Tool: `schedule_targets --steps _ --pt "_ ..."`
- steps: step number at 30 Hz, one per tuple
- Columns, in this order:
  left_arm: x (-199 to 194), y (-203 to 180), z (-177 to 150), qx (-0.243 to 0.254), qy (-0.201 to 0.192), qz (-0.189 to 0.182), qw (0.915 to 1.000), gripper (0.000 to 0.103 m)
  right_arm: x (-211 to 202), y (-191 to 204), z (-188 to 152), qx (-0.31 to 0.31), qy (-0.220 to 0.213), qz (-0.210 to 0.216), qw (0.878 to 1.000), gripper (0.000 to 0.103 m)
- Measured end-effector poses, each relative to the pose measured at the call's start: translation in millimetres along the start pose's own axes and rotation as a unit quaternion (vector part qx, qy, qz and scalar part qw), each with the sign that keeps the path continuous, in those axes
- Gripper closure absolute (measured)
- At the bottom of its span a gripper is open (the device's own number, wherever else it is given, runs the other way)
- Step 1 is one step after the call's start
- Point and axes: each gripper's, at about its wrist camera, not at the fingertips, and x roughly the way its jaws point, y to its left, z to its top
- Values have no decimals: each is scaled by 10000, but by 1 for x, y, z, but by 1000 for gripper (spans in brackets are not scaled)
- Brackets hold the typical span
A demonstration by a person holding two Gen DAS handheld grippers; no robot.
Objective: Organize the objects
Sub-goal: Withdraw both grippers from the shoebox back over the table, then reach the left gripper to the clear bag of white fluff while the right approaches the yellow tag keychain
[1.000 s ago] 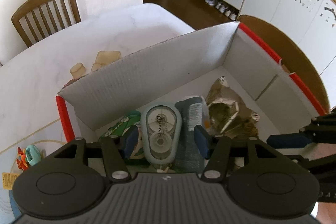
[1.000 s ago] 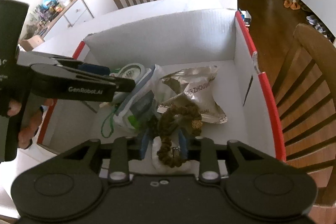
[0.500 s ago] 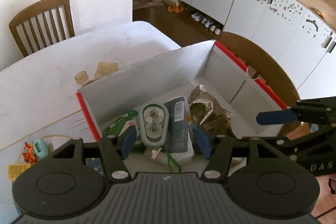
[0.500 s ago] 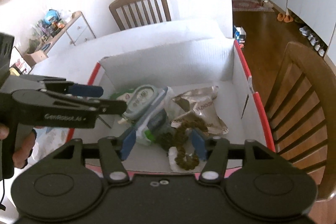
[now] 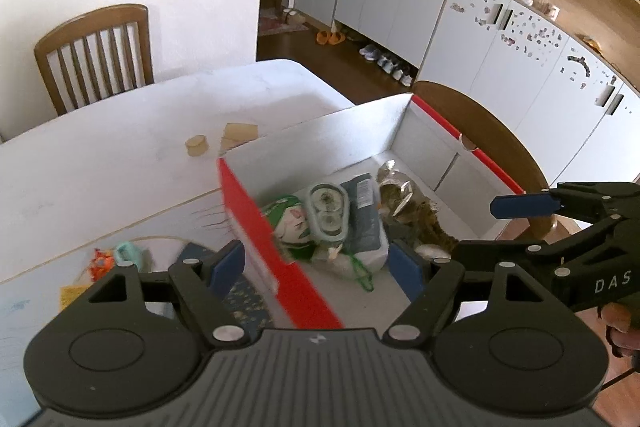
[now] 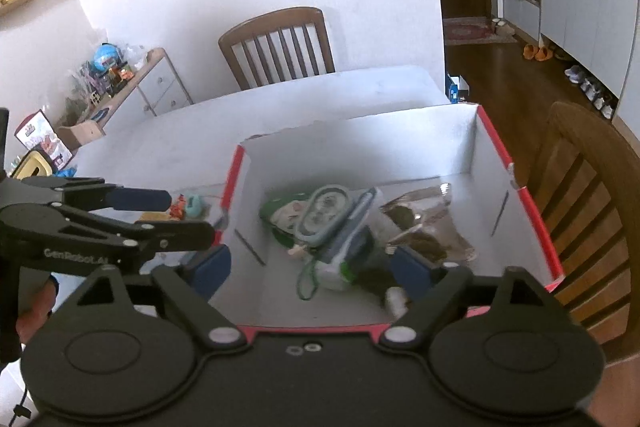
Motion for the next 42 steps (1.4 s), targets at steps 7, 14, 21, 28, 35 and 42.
schedule_targets --steps 7,14,21,28,35,42 --pt "-23 28 -14 -94 -36 142 9998 24 0 35 -7 -26 -97 72 9999 9" --pt "-45 60 -30 -258 -169 200 9993 24 7 72 -16 -124 -46 155 9998 9" --pt "-62 93 -44 -346 -274 177 9989 10 18 110 -23 -315 108 247 9991 9" --pt "-71 129 -63 -452 -330 134 9983 6 32 132 -20 -395 214 227 9987 9" --pt "-73 170 -88 -855 -369 208 9954 2 51 146 -14 -502 346 178 9980 9" --pt "-73 190 -121 -754 -331 393 9958 0 75 159 -8 -566 489 149 9971 9"
